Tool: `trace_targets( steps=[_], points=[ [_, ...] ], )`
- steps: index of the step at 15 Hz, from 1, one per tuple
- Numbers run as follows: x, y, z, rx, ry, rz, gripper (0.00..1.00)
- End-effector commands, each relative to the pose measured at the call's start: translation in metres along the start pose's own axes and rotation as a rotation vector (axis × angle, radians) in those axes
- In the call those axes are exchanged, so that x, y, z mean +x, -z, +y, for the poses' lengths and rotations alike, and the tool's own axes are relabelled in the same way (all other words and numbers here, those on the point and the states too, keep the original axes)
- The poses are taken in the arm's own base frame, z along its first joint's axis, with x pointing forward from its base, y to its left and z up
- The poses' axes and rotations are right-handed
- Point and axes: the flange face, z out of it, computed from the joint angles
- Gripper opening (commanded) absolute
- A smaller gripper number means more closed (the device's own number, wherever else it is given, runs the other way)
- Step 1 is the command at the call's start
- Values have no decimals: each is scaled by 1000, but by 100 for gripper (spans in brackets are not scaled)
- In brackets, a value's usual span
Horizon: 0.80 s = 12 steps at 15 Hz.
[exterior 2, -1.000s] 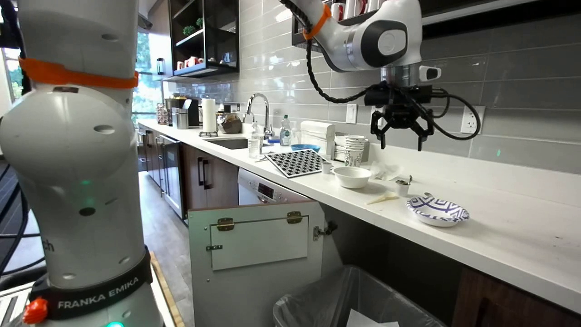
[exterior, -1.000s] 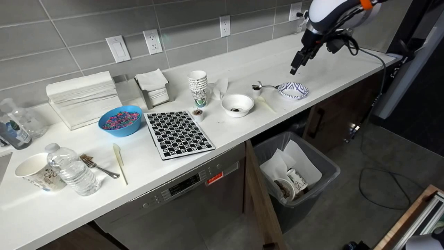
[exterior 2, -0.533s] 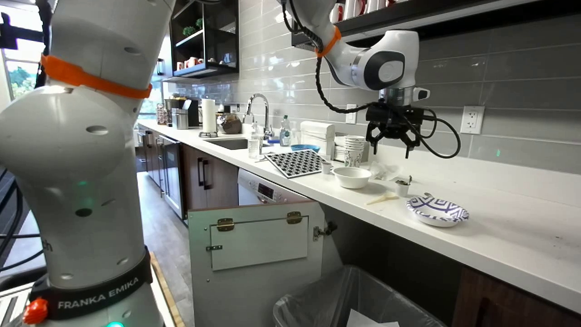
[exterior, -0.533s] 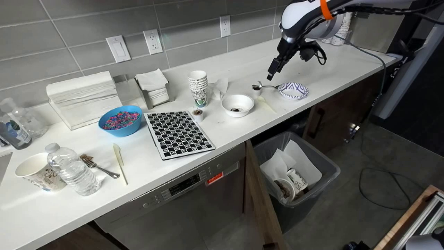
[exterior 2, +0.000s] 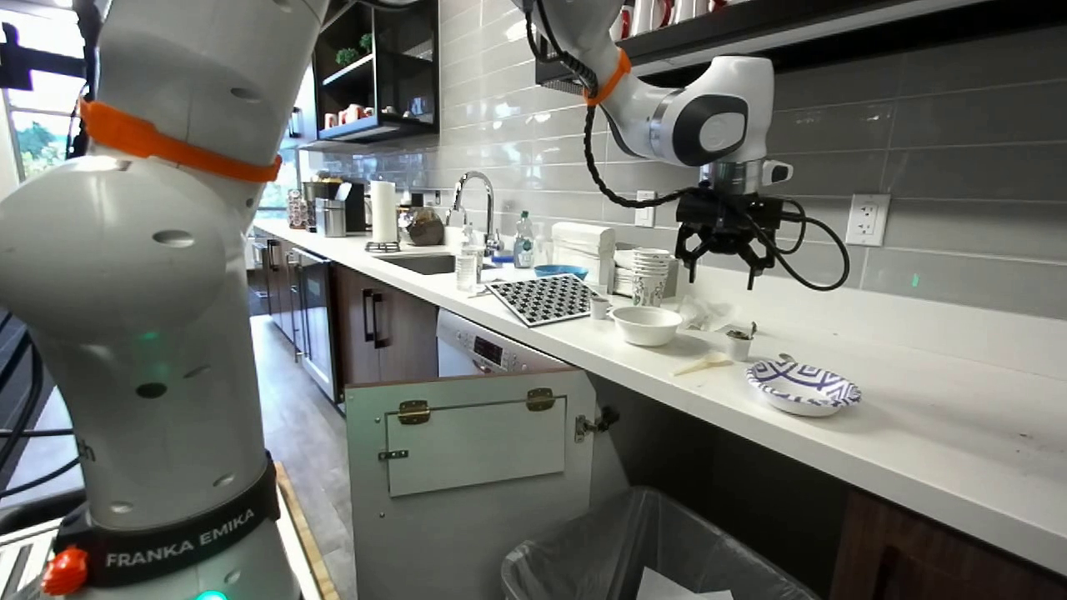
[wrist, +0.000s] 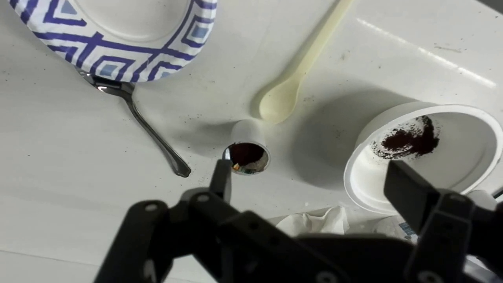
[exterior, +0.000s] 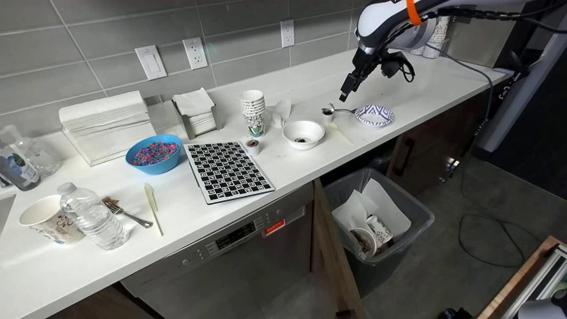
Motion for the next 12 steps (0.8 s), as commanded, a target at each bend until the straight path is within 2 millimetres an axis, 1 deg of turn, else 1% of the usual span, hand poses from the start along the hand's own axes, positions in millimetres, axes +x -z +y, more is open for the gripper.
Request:
trace_targets(
  steps=[1,5,9,12],
  points=[
    [22,-16,0,19,16,32,100],
    [48,-31,1,12,46,37,100],
    [65,-59,12,-21,81,12,100],
    [76,-79,17,-34,116,-4,100]
  ],
)
